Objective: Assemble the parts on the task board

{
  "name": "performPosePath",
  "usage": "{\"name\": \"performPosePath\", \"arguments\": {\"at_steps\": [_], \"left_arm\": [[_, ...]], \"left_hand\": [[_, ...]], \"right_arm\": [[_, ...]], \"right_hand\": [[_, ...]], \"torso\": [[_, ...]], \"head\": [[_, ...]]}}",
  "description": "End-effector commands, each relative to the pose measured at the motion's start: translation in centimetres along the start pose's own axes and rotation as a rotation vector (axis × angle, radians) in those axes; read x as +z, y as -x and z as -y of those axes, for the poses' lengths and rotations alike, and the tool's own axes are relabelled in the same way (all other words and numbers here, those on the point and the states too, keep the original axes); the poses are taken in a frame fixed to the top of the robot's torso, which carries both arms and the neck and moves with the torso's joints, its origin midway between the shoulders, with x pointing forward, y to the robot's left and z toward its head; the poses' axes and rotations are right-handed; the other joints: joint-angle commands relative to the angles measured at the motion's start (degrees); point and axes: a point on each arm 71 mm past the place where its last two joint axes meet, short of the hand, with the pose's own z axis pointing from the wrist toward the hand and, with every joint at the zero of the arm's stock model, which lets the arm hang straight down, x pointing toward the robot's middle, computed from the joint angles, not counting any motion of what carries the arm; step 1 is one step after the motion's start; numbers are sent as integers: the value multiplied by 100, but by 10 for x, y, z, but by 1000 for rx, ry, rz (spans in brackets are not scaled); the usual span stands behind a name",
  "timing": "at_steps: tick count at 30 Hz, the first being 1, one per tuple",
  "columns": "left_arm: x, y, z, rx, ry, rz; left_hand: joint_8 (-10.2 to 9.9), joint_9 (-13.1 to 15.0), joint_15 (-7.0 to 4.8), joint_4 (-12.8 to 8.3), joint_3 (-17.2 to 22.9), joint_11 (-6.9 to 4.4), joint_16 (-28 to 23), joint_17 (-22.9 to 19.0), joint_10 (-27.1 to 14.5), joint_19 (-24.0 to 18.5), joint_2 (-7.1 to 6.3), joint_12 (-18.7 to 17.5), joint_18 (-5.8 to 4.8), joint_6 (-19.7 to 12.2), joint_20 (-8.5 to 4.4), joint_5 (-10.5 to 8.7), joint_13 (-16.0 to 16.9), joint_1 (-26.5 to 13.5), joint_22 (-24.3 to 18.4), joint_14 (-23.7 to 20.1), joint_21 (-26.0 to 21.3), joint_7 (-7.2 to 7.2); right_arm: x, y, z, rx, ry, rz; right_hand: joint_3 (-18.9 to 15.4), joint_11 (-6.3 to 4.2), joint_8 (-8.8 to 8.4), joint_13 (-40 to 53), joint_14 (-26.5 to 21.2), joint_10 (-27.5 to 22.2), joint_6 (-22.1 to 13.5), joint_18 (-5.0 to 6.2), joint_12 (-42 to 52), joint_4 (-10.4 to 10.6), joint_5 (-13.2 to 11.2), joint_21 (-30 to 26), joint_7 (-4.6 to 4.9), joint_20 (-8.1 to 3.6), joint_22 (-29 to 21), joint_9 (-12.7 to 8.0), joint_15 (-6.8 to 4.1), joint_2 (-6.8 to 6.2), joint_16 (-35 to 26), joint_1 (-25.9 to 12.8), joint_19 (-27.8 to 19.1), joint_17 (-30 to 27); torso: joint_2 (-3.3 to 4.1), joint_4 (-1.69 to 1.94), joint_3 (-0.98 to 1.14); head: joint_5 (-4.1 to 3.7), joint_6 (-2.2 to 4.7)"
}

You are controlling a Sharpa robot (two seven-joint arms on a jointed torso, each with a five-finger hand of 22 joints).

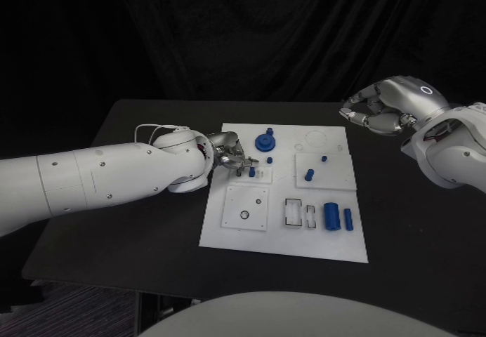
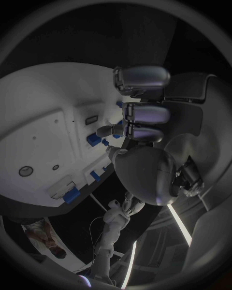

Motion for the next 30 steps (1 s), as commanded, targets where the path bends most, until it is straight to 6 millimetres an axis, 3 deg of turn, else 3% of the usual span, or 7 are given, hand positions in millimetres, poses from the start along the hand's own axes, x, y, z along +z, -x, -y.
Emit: {"name": "performPosePath", "arguments": {"at_steps": [1, 5, 9, 13, 18, 22, 30], "left_arm": [[-6, 21, 8, 1, -103, 163], [-9, 37, 5, 18, -107, 192], [-8, 47, -2, 31, -95, 202], [-2, 55, -11, 34, -67, 191], [7, 57, -23, 54, 11, 128], [17, 59, -31, 77, 77, 74], [29, 60, -35, 97, 120, 36]], "left_hand": [[149, 180, -46, 14, -80, -46, 15, 1509, 599, 51, -3, 14, -99, -61, -14, 134, 1507, 188, 702, 596, 49, -7], [207, 273, -55, 15, -113, -55, 15, 1509, 599, 58, 4, 14, -101, -125, -24, 198, 1507, 350, 715, 596, 50, -15], [232, 334, -53, 21, -125, -51, 15, 1509, 599, 61, 26, 14, -104, -204, -24, 226, 1507, 470, 727, 596, 52, -9], [258, 396, -47, 34, -115, -43, 15, 1509, 599, 61, 65, 14, -105, -278, -21, 239, 1507, 567, 735, 596, 51, 0], [255, 458, -28, 75, -122, -16, 15, 1509, 599, 39, 85, 14, -99, -426, -7, 137, 1507, 633, 726, 596, 22, 35], [253, 504, 0, 116, -172, 19, 15, 1509, 599, 70, 83, 14, -112, -535, 18, -111, 1507, 600, 769, 596, 57, 79], [288, 549, 22, 128, -328, 41, 15, 1509, 599, 98, 89, 14, -118, -538, 41, -212, 1507, 414, 801, 596, 81, 98]], "right_arm": [[-1, 0, 2, -1, -24, -1], [-2, 0, 3, -2, -27, -1], [-1, 0, 4, -3, -29, -1], [-1, 0, 4, -4, -29, -2], [0, -1, 4, -5, -28, -3], [1, -1, 4, -7, -21, -4], [0, -3, 4, -6, -14, -9]], "right_hand": [[40, 29, -28, 1507, 495, 587, 43, 9, 15, 9, 20, -23, 12, 48, 1377, -11, 34, 8, -29, 15, 421, 1017], [40, 29, -28, 1507, 495, 587, 43, 9, 15, 9, 20, -23, 12, 48, 1377, -11, 34, 8, -29, 15, 421, 1017], [42, 29, -29, 1507, 493, 587, 43, 8, 15, 14, 23, -20, 12, 48, 1378, -12, 34, 11, -32, 9, 423, 1011], [42, 29, -29, 1507, 493, 587, 43, 8, 15, 14, 23, -20, 12, 48, 1378, -12, 34, 11, -32, 9, 423, 1011], [45, 29, -30, 1507, 495, 587, 43, 9, 15, 16, 28, -22, 12, 48, 1377, -12, 34, 15, -28, 7, 422, 1019], [53, 27, -31, 1507, 494, 587, 43, 10, 15, 11, 39, -25, 9, 47, 1376, -14, 33, 15, -31, 13, 420, 1012], [63, 22, -33, 1507, 493, 587, 43, 10, 15, 1, 52, -26, 6, 47, 1376, -15, 32, 12, -32, 25, 419, 1010]], "torso": [[-2, -5, 9], [1, 12, 0], [-2, 2, 11], [2, -3, 1], [0, -9, -7], [0, -3, -12], [2, -12, -7]], "head": [[-4, -1], [-22, -1], [6, -1], [32, -1], [53, -1], [59, -1], [52, -1]]}}
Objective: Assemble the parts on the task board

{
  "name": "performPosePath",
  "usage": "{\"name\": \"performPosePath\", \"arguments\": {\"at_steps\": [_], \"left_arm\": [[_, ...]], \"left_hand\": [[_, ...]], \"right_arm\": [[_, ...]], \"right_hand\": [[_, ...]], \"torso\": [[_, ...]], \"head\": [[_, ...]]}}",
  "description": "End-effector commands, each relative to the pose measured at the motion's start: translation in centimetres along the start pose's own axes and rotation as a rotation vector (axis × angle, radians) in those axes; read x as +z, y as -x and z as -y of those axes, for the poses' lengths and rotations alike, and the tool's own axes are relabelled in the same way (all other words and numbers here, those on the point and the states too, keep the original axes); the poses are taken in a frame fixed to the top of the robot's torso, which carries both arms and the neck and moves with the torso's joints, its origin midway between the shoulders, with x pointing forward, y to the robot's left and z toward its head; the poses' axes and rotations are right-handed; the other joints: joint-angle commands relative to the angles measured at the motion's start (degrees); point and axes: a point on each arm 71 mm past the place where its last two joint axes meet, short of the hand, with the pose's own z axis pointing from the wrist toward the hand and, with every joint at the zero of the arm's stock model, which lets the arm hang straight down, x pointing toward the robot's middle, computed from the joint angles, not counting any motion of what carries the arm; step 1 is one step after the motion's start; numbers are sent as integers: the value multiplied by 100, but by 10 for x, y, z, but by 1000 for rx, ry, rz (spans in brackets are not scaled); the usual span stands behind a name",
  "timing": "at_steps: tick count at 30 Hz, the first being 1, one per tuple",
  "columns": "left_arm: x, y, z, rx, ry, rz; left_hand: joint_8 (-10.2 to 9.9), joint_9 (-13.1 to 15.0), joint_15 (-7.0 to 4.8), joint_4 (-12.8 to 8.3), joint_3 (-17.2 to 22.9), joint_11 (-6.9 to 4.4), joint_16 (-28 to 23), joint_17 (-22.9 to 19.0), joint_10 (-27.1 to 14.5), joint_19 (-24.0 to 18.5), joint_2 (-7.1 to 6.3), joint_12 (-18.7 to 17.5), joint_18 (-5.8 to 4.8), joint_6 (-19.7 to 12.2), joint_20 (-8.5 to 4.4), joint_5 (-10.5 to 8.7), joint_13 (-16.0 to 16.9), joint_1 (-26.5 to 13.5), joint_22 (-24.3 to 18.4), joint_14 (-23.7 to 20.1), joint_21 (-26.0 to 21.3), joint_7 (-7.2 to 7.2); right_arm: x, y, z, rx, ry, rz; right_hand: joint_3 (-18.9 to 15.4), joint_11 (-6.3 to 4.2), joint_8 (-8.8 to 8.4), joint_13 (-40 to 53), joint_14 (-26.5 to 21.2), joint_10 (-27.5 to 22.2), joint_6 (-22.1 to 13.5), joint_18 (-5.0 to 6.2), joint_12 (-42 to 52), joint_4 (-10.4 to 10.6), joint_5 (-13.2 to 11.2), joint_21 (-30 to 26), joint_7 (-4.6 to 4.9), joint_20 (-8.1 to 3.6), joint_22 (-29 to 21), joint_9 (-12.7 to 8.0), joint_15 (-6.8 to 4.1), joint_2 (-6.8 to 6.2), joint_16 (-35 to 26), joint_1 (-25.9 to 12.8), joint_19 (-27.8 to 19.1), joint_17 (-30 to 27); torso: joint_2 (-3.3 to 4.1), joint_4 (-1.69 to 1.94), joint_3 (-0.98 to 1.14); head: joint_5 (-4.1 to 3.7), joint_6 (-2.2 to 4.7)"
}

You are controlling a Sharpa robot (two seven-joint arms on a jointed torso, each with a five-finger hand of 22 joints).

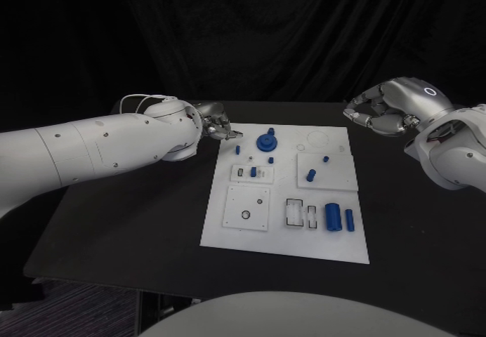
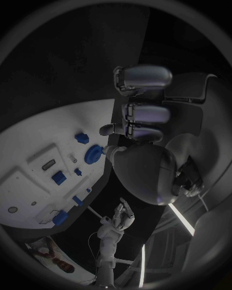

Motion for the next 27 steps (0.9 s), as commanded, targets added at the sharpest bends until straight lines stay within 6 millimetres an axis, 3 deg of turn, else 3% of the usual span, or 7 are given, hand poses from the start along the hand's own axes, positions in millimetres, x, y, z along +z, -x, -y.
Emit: {"name": "performPosePath", "arguments": {"at_steps": [1, 10, 27], "left_arm": [[3, -4, -1, 18, 14, -67], [5, -3, 3, 17, -42, -63], [6, -9, 6, 31, -48, -112]], "left_hand": [[36, 15, 24, 2, -49, 41, 15, 1509, 598, 13, 3, 14, -118, -41, 19, -48, 1507, -66, 799, 596, 31, 0], [43, 42, 34, 6, -163, 50, 15, 1509, 598, -2, -7, 14, -111, -71, 30, -80, 1507, -174, 789, 596, 6, 7], [-17, 28, 60, -16, -198, 76, 15, 1509, 598, -66, 74, 14, -90, -155, 55, 87, 1507, -101, 747, 596, -78, 31]], "right_arm": [[-1, -1, 1, -2, -3, -4], [-1, -2, 1, -2, -2, -7], [-1, -3, 1, -1, 1, -12]], "right_hand": [[31, 22, -33, 1508, 493, 587, 43, 10, 15, 2, 13, -27, 6, 47, 1371, -5, 32, 12, -32, 25, 419, 1010], [41, 17, -35, 1508, 494, 587, 43, 9, 15, -10, 28, -23, 5, 45, 1373, -7, 27, 2, -31, 39, 421, 1013], [47, 14, -36, 1508, 493, 587, 44, 11, 15, -13, 35, -28, 4, 43, 1371, -9, 25, -3, -32, 44, 419, 1010]], "torso": [[-2, -2, 8], [-2, 15, 15], [0, 11, 13]], "head": [[-10, -1], [-16, -1], [-22, -1]]}}
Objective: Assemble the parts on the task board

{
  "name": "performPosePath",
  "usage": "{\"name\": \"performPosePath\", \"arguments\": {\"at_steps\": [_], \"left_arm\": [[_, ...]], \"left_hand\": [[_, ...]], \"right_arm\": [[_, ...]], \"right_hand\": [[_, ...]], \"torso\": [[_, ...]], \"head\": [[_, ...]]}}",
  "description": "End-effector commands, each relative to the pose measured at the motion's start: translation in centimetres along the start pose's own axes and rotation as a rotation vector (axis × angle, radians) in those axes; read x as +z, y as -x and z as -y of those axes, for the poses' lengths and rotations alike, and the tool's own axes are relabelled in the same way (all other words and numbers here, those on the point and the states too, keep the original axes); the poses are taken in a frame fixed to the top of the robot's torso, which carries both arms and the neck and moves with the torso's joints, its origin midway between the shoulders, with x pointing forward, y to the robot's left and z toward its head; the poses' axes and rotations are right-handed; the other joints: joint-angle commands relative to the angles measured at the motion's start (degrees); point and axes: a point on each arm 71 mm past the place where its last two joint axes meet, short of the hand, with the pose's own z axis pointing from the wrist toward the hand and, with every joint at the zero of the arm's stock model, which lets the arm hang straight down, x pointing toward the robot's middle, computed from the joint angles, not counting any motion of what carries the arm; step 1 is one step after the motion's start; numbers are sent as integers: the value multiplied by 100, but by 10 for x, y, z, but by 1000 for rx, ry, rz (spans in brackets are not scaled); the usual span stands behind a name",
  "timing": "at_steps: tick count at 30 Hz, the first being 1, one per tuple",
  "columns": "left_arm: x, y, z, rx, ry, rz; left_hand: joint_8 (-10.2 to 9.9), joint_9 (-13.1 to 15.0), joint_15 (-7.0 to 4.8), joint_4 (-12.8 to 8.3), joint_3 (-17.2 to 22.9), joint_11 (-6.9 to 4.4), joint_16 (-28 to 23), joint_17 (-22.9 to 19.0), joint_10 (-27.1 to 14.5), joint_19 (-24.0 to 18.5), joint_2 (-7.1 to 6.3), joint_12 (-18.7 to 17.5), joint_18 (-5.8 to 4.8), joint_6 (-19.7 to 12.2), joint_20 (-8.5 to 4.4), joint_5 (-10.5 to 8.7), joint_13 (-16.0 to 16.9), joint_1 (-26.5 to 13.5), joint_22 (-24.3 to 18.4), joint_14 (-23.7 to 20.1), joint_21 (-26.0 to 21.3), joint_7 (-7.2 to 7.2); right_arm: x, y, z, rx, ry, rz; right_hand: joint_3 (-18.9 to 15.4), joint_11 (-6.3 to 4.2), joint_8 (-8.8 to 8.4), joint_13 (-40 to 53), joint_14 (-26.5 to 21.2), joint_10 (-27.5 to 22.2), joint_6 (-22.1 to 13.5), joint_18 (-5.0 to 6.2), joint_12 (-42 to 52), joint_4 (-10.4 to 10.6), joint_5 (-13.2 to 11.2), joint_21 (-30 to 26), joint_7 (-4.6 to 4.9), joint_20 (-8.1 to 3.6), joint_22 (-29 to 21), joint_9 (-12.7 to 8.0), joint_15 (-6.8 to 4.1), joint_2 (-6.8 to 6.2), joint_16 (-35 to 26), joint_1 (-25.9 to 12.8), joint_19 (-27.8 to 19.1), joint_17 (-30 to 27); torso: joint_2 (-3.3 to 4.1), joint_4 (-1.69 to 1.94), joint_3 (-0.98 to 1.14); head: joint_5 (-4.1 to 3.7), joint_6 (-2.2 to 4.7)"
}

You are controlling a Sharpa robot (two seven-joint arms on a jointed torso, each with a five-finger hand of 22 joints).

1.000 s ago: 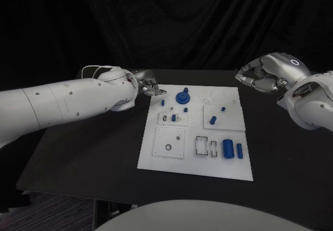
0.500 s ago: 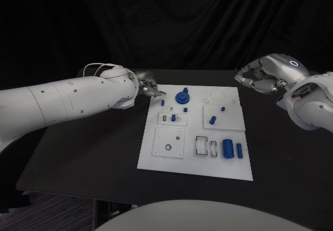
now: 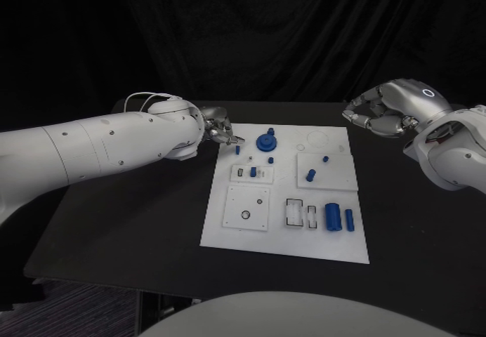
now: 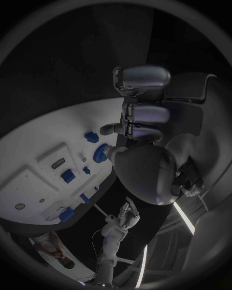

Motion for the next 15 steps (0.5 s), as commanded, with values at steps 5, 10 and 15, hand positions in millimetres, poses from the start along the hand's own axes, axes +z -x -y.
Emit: {"name": "performPosePath", "arguments": {"at_steps": [5, 10, 15], "left_arm": [[2, -4, 3, 2, -18, -32], [2, -6, 4, 4, -17, -37], [3, -7, 6, 5, -15, -42]], "left_hand": [[-45, -15, 43, 15, -39, 39, 15, 1509, 598, -43, 70, 14, -83, -65, 18, 39, 1507, 19, 732, 617, -60, 17], [-56, -20, 48, 14, -43, 45, 15, 1509, 598, -62, 79, 14, -76, -73, 22, 44, 1507, 25, 715, 617, -86, 22], [-64, -25, 53, 8, -43, 49, 15, 1509, 598, -75, 89, 14, -72, -78, 27, 56, 1507, 41, 707, 617, -102, 25]], "right_arm": [[-1, -1, -1, -1, 4, -8], [-1, -1, -1, -1, 5, -9], [-1, -2, -1, -1, 4, -10]], "right_hand": [[33, 14, -37, 1509, 491, 587, 44, 11, 15, 2, 38, -28, 4, 43, 1372, -10, 24, -5, -35, 44, 419, 1002], [34, 13, -37, 1509, 491, 587, 44, 12, 15, 1, 40, -31, 4, 42, 1371, -10, 23, -10, -36, 45, 417, 1000], [35, 12, -38, 1509, 491, 587, 44, 11, 15, 0, 43, -28, 4, 42, 1372, -11, 22, -14, -35, 46, 419, 1002]], "torso": [[7, -1, 1], [1, -2, 4], [1, 3, 3]], "head": [[-6, -1], [2, -1], [-3, -1]]}}
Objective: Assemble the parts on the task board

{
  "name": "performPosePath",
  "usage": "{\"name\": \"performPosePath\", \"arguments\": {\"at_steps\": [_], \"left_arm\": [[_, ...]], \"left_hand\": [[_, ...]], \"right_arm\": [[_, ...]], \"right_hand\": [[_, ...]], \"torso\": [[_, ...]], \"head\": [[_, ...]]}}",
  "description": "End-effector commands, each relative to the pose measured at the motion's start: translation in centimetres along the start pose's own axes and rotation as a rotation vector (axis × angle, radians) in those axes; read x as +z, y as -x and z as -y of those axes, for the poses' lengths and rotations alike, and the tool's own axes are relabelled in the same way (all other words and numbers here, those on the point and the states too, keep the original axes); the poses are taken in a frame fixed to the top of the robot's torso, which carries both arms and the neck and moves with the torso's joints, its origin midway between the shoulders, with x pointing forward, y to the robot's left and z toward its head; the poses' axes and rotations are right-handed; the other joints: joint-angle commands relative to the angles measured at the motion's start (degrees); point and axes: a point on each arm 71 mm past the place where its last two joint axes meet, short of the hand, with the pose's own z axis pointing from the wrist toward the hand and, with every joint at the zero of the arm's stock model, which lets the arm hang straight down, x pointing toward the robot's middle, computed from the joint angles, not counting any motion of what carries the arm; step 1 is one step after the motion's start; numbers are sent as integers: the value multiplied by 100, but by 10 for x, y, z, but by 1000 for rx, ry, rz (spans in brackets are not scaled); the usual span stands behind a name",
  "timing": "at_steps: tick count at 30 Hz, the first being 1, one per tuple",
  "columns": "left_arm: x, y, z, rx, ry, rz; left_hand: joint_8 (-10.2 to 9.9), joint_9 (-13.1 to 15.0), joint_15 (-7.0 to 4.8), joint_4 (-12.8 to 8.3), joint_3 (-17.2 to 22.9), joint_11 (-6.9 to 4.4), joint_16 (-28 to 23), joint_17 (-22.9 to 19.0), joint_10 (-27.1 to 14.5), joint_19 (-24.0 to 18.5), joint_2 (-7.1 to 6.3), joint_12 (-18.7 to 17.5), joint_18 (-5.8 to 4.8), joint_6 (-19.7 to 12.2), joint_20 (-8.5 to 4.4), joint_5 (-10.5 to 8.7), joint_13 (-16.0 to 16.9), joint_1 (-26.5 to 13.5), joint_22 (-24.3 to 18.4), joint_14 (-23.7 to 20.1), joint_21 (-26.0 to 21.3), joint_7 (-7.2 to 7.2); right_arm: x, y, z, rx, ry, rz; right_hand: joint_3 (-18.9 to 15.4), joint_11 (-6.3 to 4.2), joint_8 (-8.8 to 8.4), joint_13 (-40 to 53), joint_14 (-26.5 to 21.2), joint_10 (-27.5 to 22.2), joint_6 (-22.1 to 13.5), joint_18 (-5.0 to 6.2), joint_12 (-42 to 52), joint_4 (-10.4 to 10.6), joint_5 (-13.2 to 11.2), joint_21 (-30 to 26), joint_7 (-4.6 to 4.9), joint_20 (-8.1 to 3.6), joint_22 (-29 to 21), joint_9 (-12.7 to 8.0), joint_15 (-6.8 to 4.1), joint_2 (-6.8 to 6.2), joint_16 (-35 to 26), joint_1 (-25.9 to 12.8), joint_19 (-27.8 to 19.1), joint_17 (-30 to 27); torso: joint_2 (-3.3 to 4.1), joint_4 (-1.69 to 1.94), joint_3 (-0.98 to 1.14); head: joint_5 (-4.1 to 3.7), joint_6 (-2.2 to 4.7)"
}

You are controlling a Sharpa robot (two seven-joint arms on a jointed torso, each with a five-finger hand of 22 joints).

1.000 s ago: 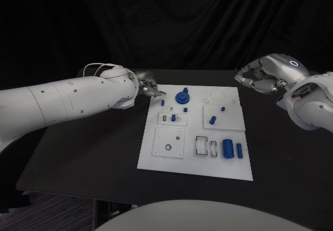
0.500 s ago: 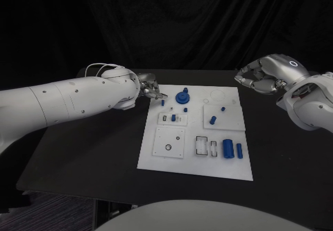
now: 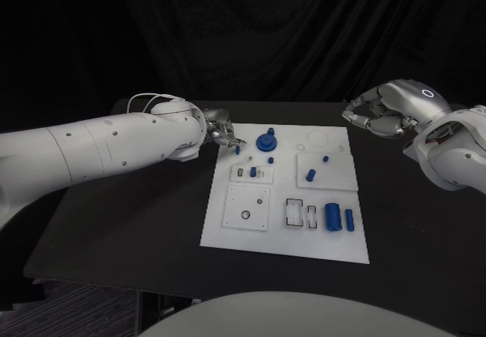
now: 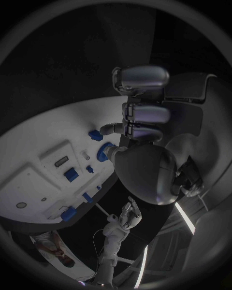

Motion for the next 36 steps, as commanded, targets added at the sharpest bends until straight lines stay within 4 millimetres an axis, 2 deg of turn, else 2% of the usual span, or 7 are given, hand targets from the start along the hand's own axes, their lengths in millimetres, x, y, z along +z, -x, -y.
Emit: {"name": "performPosePath", "arguments": {"at_steps": [1, 10, 14, 36], "left_arm": [[1, -3, 2, 0, -10, -20], [1, -5, 3, 6, 1, -40], [2, -5, 3, 8, 1, -43], [5, -8, 4, 11, 4, -57]], "left_hand": [[-42, -9, 35, -11, -26, 52, 15, 1509, 598, -39, 55, 14, -71, -40, -11, 35, 1507, 10, 704, 595, -34, -12], [-52, -20, 42, -23, -16, 56, 15, 1509, 598, -50, 80, 14, -68, -26, -2, 99, 1507, 71, 703, 595, -48, -12], [-63, -30, 43, -30, -13, 55, 15, 1509, 598, -57, 87, 14, -66, -14, 2, 214, 1507, 131, 705, 595, -60, -14], [-168, -96, 51, -34, 33, 63, 15, 1509, 598, -68, 105, 14, -63, -69, 12, 650, 1507, 337, 723, 595, -86, -3]], "right_arm": [[-1, -1, 0, -1, 1, -6], [-1, -1, 0, -1, -1, -8], [-1, -1, -1, -1, 1, -8], [-1, -1, 0, 0, -3, -9]], "right_hand": [[35, 12, -38, 1510, 491, 587, 44, 11, 15, 0, 20, -28, 4, 41, 1373, -6, 22, -14, -35, 46, 419, 1002], [35, 12, -38, 1510, 491, 587, 44, 11, 15, 0, 20, -28, 4, 41, 1373, -6, 22, -14, -35, 46, 419, 1002], [35, 12, -38, 1510, 491, 587, 44, 11, 15, 0, 20, -28, 4, 41, 1373, -6, 22, -14, -35, 46, 419, 1002], [52, 10, -39, 1510, 491, 587, 48, 12, 15, -1, 34, -33, 1, 38, 1371, -8, 19, -15, -37, 53, 416, 999]], "torso": [[-3, 3, 1], [0, 7, -1], [-2, 1, 0], [-7, -1, -2]], "head": [[-3, -1], [-2, -1], [23, -1], [26, -1]]}}
